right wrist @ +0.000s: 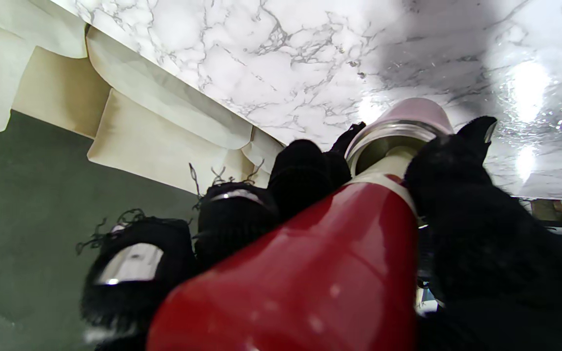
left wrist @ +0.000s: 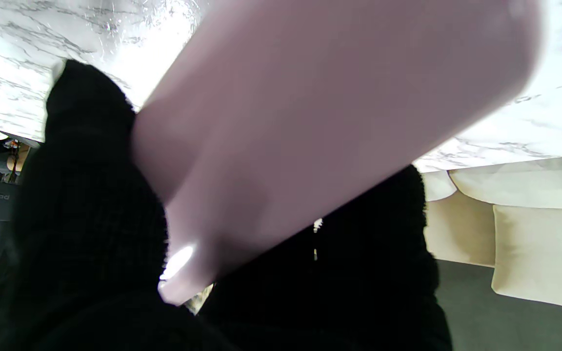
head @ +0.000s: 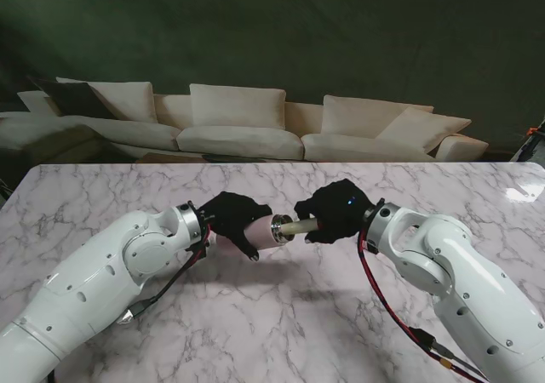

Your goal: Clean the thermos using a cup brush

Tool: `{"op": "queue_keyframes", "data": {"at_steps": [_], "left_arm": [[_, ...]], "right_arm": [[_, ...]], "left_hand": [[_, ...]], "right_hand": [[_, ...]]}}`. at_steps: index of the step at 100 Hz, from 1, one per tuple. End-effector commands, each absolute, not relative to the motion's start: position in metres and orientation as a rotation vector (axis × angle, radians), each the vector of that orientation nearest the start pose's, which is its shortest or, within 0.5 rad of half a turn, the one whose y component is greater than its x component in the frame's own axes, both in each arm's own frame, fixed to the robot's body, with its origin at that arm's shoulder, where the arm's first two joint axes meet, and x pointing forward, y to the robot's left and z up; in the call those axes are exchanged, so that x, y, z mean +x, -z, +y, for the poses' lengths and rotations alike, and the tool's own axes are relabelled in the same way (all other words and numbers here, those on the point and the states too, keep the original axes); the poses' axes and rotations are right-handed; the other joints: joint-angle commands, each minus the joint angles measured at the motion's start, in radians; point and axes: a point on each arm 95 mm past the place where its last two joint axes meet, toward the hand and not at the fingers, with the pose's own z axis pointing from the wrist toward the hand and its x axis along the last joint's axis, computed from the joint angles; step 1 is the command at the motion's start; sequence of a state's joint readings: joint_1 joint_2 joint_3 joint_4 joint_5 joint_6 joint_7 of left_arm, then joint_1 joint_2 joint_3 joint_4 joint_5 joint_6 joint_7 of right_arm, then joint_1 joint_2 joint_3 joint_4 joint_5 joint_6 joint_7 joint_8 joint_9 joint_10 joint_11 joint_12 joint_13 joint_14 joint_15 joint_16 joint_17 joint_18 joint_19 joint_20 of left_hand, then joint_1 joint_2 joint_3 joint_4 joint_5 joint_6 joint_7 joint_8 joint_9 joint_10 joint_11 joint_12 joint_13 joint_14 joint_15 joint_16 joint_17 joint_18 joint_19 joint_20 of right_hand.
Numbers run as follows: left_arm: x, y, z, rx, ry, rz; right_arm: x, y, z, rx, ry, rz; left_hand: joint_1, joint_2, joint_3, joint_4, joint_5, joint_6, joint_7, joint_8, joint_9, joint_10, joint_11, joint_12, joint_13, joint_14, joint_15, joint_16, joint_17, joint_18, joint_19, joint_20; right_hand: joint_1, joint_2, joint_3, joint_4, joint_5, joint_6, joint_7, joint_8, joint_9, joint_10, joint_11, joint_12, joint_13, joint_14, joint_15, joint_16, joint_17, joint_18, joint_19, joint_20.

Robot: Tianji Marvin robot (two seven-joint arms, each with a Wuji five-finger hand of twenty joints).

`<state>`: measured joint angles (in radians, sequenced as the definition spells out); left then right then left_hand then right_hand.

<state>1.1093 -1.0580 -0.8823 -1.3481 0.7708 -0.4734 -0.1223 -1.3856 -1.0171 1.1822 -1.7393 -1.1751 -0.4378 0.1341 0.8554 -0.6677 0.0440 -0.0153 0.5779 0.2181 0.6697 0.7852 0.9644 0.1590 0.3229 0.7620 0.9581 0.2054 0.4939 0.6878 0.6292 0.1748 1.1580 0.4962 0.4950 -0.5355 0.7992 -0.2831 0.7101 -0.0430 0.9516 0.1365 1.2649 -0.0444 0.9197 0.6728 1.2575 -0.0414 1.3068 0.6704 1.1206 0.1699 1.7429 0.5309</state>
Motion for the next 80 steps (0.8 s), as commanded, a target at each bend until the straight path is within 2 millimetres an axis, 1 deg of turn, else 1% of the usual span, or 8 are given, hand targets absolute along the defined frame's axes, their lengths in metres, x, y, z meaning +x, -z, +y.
{"op": "queue_keyframes", "data": {"at_steps": [1, 19, 29, 44, 63, 80], "left_arm": [[0.468, 0.287, -0.070, -0.852, 1.797, 2.028], [0.464, 0.286, -0.076, -0.851, 1.836, 2.016], [0.464, 0.286, -0.076, -0.847, 1.834, 2.020], [0.465, 0.288, -0.071, -0.871, 1.821, 2.019], [0.466, 0.290, -0.067, -0.878, 1.806, 2.018], [0.466, 0.290, -0.069, -0.872, 1.811, 2.018]], "right_arm": [[0.419, 0.233, 0.047, 0.519, -1.561, 1.908], [0.424, 0.248, 0.061, 0.532, -1.582, 1.953], [0.425, 0.251, 0.064, 0.530, -1.590, 1.959], [0.423, 0.244, 0.058, 0.525, -1.595, 1.922], [0.412, 0.229, 0.046, 0.512, -1.595, 1.856], [0.411, 0.229, 0.045, 0.496, -1.586, 1.862]], "left_hand": [[0.375, 0.389, 0.341, 0.041, 0.086, -0.229, 0.149, 0.052, 0.016, -0.049, 0.040, 0.015, 0.099, -0.133, 0.191, 0.051, 0.029, -0.144, 0.055, 0.020], [0.375, 0.391, 0.340, 0.041, 0.085, -0.229, 0.149, 0.052, 0.015, -0.050, 0.041, 0.014, 0.097, -0.131, 0.190, 0.050, 0.027, -0.144, 0.055, 0.020], [0.375, 0.390, 0.340, 0.040, 0.085, -0.230, 0.149, 0.052, 0.015, -0.050, 0.041, 0.014, 0.097, -0.133, 0.190, 0.050, 0.028, -0.144, 0.055, 0.020], [0.376, 0.390, 0.341, 0.040, 0.086, -0.229, 0.150, 0.052, 0.015, -0.049, 0.041, 0.014, 0.097, -0.130, 0.190, 0.050, 0.027, -0.143, 0.055, 0.020], [0.377, 0.392, 0.341, 0.041, 0.086, -0.228, 0.149, 0.052, 0.014, -0.048, 0.041, 0.014, 0.097, -0.130, 0.190, 0.049, 0.026, -0.142, 0.056, 0.020], [0.376, 0.390, 0.341, 0.040, 0.086, -0.229, 0.150, 0.052, 0.015, -0.050, 0.042, 0.014, 0.097, -0.128, 0.191, 0.049, 0.025, -0.141, 0.057, 0.021]], "right_hand": [[0.139, 0.081, 0.102, 0.025, 0.066, -0.127, 0.079, -0.011, 0.083, -0.046, 0.095, 0.017, 0.066, -0.128, 0.225, 0.093, 0.043, -0.004, 0.117, -0.006], [0.137, 0.081, 0.101, 0.025, 0.067, -0.129, 0.079, -0.012, 0.083, -0.046, 0.095, 0.018, 0.066, -0.127, 0.226, 0.094, 0.042, -0.003, 0.119, -0.007], [0.136, 0.083, 0.102, 0.025, 0.067, -0.129, 0.079, -0.012, 0.083, -0.048, 0.093, 0.017, 0.066, -0.127, 0.226, 0.094, 0.043, -0.005, 0.119, -0.008], [0.137, 0.084, 0.103, 0.025, 0.067, -0.128, 0.080, -0.012, 0.083, -0.048, 0.092, 0.017, 0.066, -0.127, 0.226, 0.095, 0.043, -0.006, 0.120, -0.009], [0.139, 0.084, 0.102, 0.025, 0.067, -0.127, 0.080, -0.012, 0.082, -0.046, 0.091, 0.017, 0.066, -0.127, 0.226, 0.095, 0.043, -0.007, 0.121, -0.011], [0.144, 0.080, 0.103, 0.026, 0.072, -0.116, 0.080, -0.013, 0.086, -0.039, 0.086, 0.014, 0.065, -0.122, 0.223, 0.094, 0.042, -0.001, 0.121, -0.012]]}}
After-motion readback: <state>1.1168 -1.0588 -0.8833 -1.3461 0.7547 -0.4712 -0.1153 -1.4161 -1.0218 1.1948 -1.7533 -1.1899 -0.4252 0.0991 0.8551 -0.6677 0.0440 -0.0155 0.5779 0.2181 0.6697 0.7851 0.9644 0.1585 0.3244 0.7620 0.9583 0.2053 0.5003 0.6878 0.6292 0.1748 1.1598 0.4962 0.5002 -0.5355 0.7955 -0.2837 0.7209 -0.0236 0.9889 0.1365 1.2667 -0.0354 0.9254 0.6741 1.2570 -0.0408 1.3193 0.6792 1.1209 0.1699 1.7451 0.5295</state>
